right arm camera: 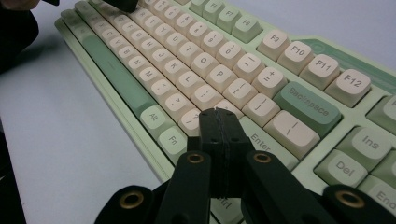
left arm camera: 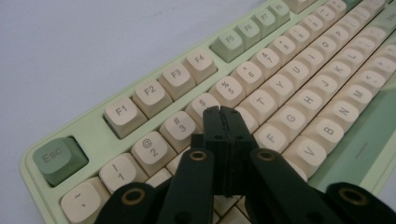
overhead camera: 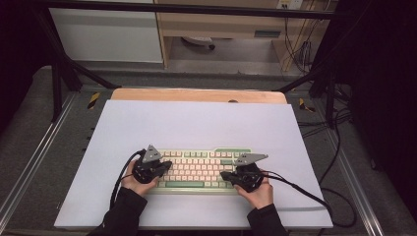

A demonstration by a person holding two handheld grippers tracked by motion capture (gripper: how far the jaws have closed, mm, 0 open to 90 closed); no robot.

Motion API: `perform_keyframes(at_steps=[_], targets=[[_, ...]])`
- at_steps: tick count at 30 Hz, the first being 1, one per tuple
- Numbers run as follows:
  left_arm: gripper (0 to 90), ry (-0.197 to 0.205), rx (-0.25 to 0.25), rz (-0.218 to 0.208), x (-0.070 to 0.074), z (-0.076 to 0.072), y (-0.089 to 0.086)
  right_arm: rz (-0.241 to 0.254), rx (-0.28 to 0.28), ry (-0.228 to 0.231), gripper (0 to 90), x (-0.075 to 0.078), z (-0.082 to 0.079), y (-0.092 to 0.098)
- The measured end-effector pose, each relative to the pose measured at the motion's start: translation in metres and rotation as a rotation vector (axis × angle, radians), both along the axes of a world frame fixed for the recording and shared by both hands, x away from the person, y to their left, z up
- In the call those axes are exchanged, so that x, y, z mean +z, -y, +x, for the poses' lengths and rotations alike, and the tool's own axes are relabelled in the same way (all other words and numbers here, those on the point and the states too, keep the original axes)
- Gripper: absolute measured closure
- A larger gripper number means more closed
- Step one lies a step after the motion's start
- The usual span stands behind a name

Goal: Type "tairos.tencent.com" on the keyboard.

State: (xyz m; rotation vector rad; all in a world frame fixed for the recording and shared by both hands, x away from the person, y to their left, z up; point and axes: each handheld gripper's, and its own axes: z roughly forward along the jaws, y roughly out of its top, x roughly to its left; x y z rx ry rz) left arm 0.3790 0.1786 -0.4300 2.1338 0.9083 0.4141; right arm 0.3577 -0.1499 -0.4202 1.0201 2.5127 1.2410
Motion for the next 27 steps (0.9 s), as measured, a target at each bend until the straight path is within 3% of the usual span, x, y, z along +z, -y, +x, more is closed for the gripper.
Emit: perform_keyframes(at_steps=[27], targets=[[89.7,0.011,-0.02,-0.027,0.012,-0.012,-0.006,0.013,-0.002,0.006,90.0,0.004,-0.002,0.001]])
